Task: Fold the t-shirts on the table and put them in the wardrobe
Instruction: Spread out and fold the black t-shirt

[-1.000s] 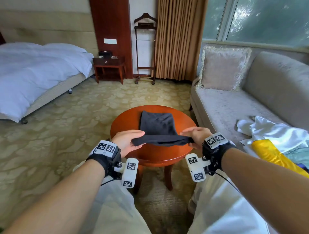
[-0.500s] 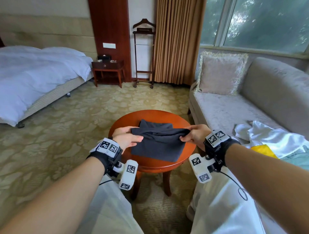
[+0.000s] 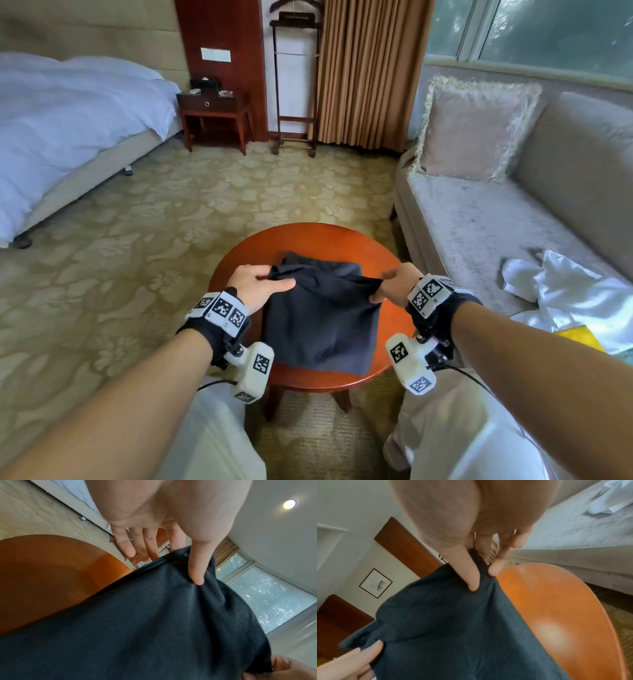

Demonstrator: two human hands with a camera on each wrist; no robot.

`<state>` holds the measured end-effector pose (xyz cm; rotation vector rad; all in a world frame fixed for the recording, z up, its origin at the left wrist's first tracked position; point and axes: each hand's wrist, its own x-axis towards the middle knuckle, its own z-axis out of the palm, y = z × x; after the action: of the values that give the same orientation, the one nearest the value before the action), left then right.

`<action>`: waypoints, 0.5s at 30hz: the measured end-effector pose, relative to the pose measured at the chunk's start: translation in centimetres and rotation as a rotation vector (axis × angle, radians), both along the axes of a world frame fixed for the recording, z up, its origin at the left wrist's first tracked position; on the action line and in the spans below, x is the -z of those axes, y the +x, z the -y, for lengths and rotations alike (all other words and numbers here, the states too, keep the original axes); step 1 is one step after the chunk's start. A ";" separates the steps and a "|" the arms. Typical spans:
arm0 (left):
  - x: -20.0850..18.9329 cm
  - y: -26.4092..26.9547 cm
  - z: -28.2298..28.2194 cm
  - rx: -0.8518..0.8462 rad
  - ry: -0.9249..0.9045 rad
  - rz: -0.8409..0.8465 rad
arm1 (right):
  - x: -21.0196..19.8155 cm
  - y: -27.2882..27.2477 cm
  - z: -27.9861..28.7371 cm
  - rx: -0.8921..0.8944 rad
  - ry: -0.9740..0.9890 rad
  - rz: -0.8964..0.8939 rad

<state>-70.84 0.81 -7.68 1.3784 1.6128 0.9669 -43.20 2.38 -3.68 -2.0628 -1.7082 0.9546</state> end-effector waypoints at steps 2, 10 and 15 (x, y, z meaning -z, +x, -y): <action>0.2 -0.1 -1.7 0.010 -0.049 0.035 | 0.4 -0.2 -1.7 -0.017 -0.034 0.033; 1.6 0.2 -8.5 0.173 -0.152 -0.020 | 2.1 -0.4 -8.5 -0.030 -0.062 0.088; 3.5 -0.2 -12.8 0.259 -0.231 -0.198 | 4.6 -0.7 -12.0 -0.072 -0.109 0.102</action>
<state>-71.03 13.63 -11.22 1.5105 1.5824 0.4890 -43.90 14.34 -8.28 -2.1667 -1.8307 1.0004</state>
